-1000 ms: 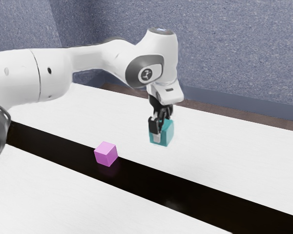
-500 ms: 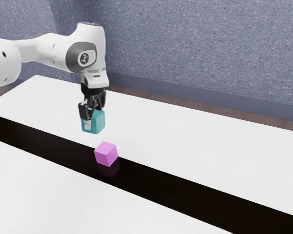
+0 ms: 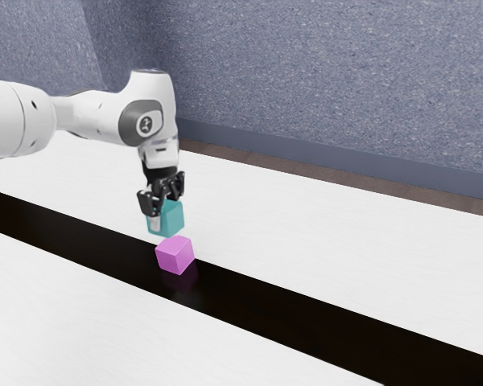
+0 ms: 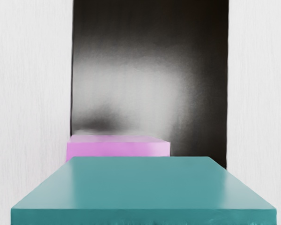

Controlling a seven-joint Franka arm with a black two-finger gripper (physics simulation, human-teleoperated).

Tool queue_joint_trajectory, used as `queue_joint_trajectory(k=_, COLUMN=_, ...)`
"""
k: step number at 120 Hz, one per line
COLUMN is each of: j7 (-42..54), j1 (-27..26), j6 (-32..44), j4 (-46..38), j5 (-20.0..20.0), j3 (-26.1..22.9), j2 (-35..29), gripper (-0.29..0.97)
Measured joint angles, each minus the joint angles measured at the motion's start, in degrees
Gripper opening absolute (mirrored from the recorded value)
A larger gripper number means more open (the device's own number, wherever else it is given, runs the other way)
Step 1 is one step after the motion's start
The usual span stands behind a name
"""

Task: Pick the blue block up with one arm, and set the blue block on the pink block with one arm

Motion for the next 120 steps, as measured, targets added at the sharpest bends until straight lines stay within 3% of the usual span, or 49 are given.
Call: queue_joint_trajectory(k=120, j7=6.5, j1=0.2, j6=4.4, j4=-2.2, j5=-0.5, j3=1.8, j2=-0.4, gripper=0.34)
